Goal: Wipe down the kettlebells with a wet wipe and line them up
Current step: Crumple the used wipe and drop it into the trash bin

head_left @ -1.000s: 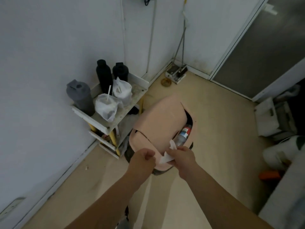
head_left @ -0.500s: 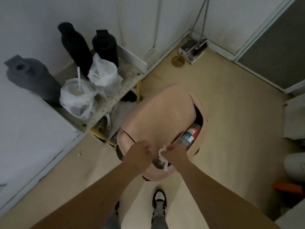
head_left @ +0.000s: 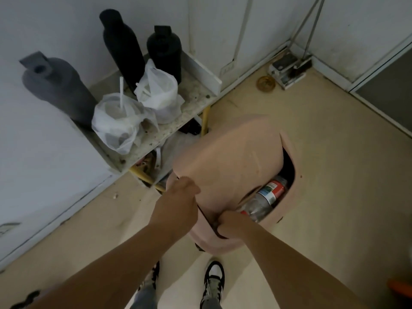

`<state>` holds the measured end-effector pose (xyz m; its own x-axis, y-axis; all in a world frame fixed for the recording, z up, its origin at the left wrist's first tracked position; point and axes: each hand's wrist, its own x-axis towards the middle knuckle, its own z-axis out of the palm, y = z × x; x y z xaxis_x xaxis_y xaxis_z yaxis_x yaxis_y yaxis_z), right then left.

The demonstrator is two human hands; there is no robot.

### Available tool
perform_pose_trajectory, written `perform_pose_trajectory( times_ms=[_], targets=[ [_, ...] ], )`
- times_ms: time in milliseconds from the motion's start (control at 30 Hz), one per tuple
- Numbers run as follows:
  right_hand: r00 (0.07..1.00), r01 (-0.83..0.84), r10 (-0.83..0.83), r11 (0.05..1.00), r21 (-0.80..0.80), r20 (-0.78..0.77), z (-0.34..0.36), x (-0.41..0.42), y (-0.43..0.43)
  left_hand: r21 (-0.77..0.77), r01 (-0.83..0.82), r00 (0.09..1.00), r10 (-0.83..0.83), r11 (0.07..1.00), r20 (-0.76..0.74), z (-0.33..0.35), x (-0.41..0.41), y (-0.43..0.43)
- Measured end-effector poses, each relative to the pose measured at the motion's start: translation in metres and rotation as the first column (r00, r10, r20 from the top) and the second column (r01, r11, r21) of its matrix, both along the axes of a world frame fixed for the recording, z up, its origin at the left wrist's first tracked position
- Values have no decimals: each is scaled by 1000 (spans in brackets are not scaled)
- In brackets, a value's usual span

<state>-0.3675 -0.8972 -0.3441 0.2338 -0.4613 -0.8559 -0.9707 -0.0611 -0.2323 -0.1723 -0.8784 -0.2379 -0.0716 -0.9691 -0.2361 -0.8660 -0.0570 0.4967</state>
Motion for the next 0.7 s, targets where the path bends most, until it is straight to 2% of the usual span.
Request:
perform_pose_trajectory(
  times_ms=[67, 100, 200, 300, 400, 500, 633, 700],
  targets=[
    [999, -36, 36, 999, 38, 12, -5, -2, 6, -48, 63, 987, -55, 997, 148, -4, 0, -10],
    [998, -64, 64, 996, 66, 7, -6, -4, 9, -15, 92, 977, -87, 996, 196, -7, -1, -16],
    [974, -177, 186, 981, 74, -133, -12, -13, 20, 108, 130, 960, -152, 986, 235, -16, -10, -23],
    [955, -236, 241, 971, 47, -173, -10, -14, 28, 158, 120, 953, -158, 980, 260, -21, -14, -20],
    [976, -203, 186, 964, -169, -110, 3, -11, 29, 200, 126, 941, -181, 972, 286, -21, -14, -19],
    [991, -129, 107, 899, -418, -75, 14, -19, 37, 225, 125, 937, -190, 966, 293, -19, -19, -20],
    [997, -15, -38, 791, -612, -73, 20, -39, 36, 286, 107, 943, -188, 952, 274, -10, -23, -22],
    [985, -48, -69, 768, -639, -157, 13, -48, 31, 293, 114, 943, -196, 949, 269, -8, -21, -23]
  ],
)
